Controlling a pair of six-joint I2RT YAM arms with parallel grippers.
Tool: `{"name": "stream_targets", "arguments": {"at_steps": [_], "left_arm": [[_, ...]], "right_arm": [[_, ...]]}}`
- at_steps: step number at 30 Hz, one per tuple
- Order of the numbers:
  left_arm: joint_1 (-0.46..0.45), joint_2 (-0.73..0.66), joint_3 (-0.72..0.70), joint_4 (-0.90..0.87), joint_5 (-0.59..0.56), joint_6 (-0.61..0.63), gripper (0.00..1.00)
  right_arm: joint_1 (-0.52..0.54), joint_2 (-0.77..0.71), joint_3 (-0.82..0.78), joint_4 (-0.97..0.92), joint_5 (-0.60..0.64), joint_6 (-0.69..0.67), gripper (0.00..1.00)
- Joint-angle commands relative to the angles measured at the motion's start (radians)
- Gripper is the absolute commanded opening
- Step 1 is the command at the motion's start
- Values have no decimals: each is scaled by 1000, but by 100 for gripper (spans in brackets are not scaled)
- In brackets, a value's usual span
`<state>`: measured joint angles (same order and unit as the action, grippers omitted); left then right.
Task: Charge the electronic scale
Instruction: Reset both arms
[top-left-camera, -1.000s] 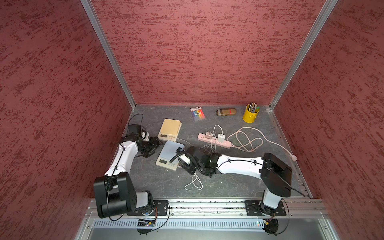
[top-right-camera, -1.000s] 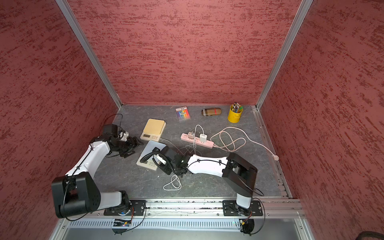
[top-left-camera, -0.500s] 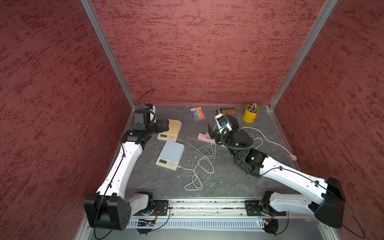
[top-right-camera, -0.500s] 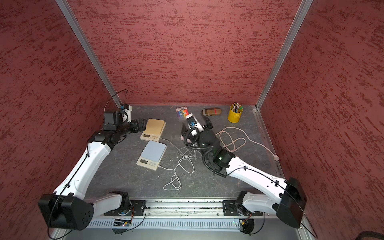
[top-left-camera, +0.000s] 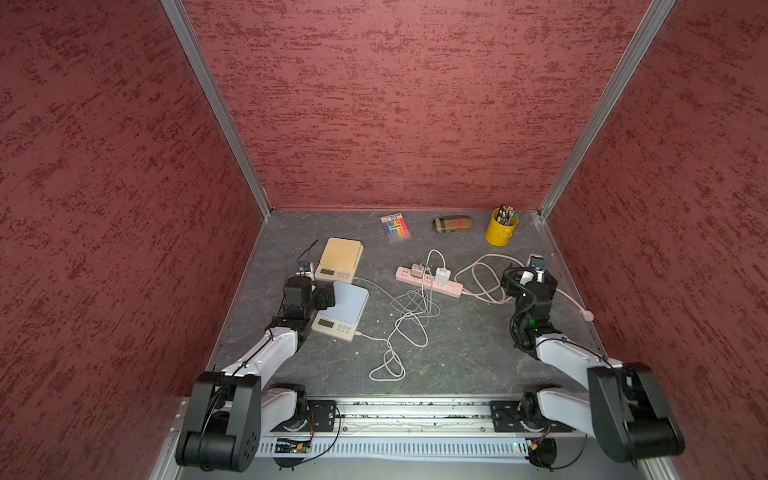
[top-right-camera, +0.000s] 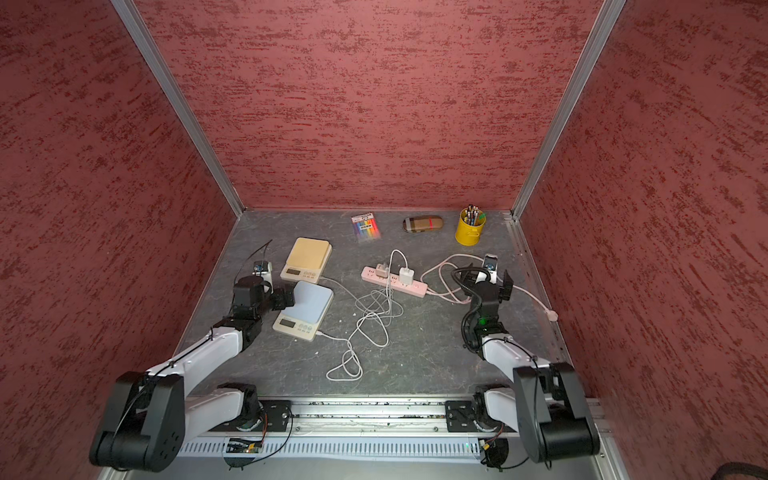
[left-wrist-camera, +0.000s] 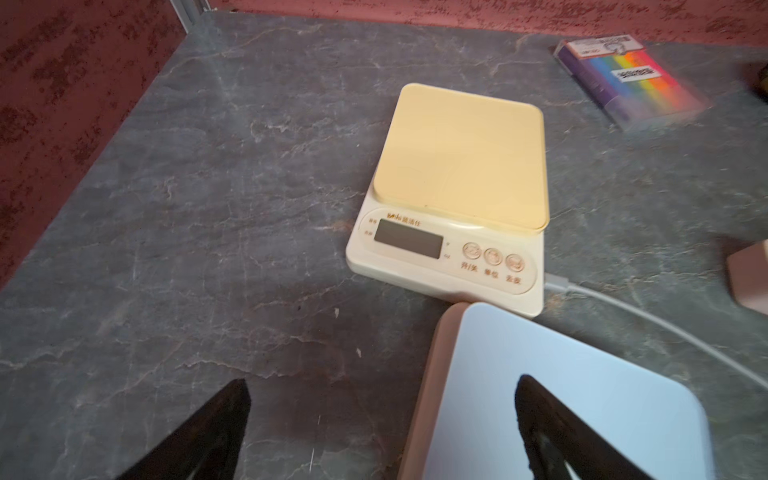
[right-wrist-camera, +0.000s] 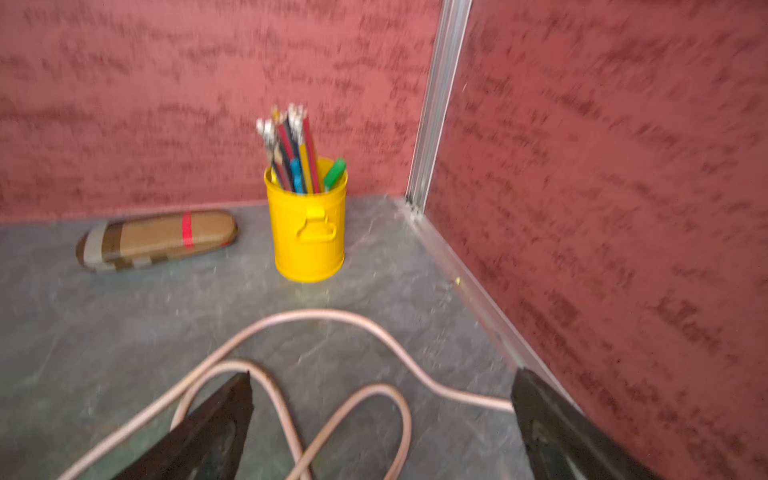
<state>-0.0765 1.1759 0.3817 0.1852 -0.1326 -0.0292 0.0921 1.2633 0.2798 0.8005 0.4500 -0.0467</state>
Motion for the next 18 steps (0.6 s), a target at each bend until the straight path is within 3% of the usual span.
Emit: {"name": "stream_targets", "arguments": {"at_steps": [1, 4, 5, 8, 11, 16, 18], "left_arm": [[6, 41, -10, 272, -29, 10, 100], [12, 93, -27, 441, 24, 26, 100], [16, 116, -31, 492, 41, 36, 100], [22, 164, -21, 556, 97, 88, 100], [27, 207, -37, 634, 141, 122, 100], [93, 374, -104, 930, 183, 68, 100], [117, 336, -58, 780, 200, 41, 100]], "right_arm": [[-13, 119, -48, 380, -36, 46, 99], [-23, 235, -57, 514, -56, 51, 99], [-37, 217, -42, 446, -84, 69, 99], [-81, 218, -75, 494, -163, 99, 99], [-98, 295, -142, 704, -236, 84, 99], [-104, 273, -70, 524, -228, 104, 99], [-105, 276, -74, 541, -228, 103, 99]]}}
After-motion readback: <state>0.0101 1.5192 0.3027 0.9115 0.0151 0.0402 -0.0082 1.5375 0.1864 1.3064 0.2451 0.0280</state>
